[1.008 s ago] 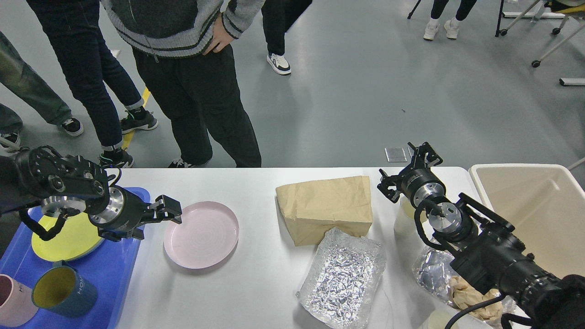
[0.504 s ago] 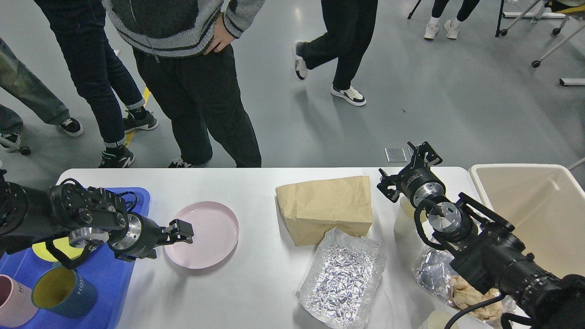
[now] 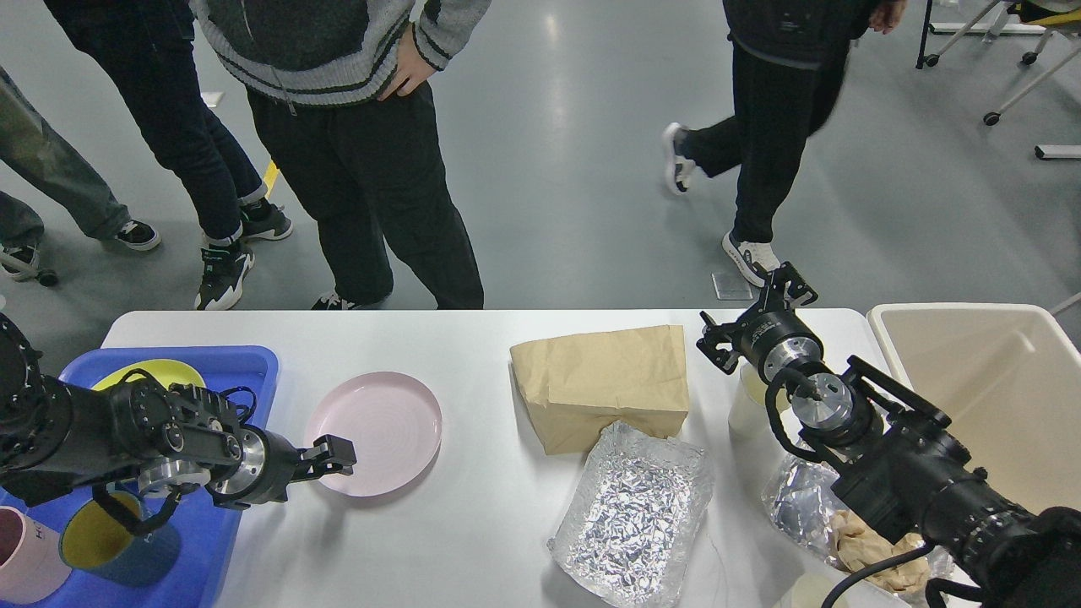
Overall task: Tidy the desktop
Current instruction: 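Reach the left gripper to the pink plate's edge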
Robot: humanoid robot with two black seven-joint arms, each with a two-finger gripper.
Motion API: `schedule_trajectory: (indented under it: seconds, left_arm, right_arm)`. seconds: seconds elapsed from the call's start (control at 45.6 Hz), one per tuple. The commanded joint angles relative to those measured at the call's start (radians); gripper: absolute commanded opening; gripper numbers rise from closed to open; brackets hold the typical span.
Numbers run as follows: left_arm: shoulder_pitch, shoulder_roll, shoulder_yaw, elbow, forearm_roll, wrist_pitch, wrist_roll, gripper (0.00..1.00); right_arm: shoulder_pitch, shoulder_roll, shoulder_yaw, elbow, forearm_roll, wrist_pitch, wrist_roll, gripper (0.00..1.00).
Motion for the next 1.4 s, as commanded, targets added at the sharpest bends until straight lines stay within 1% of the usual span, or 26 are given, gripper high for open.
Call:
schedule_trajectory:
  seconds: [0.0,0.066,0.175,0.263,0.351,0.438,0.504,0.658,0.767,0.899,1.096,1.228,1.381]
  left_arm:
    - [0.014,-0.002,0.0,0.003,0.0,0.045,0.0,0.87]
    - [0.017,-0.009,0.0,0.005,0.0,0.064,0.0,0.82]
    - [0.018,-0.014,0.002,0.003,0.0,0.065,0.0,0.71]
    - [0.02,-0.014,0.002,0.003,0.002,0.062,0.0,0.68]
    - [0.02,-0.014,0.005,0.0,0.003,0.056,0.0,0.58]
    - [0.02,-0.014,0.008,-0.001,0.005,0.054,0.0,0.44]
    - [0.021,-0.014,0.008,-0.003,0.005,0.056,0.0,0.39]
    - [0.023,-0.014,0.008,-0.003,0.005,0.056,0.0,0.34]
    - [0.023,-0.014,0.008,-0.003,0.005,0.056,0.0,0.28]
    - [0.023,-0.014,0.01,-0.003,0.005,0.056,0.0,0.23]
    - [0.023,-0.015,0.013,-0.011,0.006,0.056,0.0,0.14]
    - [0.024,-0.015,0.014,-0.012,0.008,0.056,0.0,0.06]
    - [0.024,-0.014,0.014,-0.014,0.008,0.056,0.0,0.01]
  right_arm:
    - [0.0,0.0,0.0,0.0,0.0,0.0,0.0,1.0]
    - [0.0,0.001,0.0,0.0,0.0,0.0,0.0,1.0]
    - [0.0,0.0,0.0,0.0,0.0,0.0,0.0,1.0]
    - [0.0,0.001,0.0,0.0,0.0,0.0,0.0,1.0]
    - [0.0,0.0,0.0,0.0,0.0,0.0,0.0,1.0]
    - [0.0,0.0,0.0,0.0,0.0,0.0,0.0,1.0]
    - [0.0,0.001,0.0,0.0,0.0,0.0,0.0,1.0]
    - [0.0,0.0,0.0,0.0,0.0,0.0,0.0,1.0]
    - [0.0,0.0,0.0,0.0,0.0,0.0,0.0,1.0]
    - [0.0,0.001,0.0,0.0,0.0,0.0,0.0,1.0]
    - [0.0,0.001,0.0,0.0,0.0,0.0,0.0,1.0]
    - [0.0,0.0,0.0,0.0,0.0,0.0,0.0,1.0]
    - [0.0,0.0,0.0,0.0,0.0,0.0,0.0,1.0]
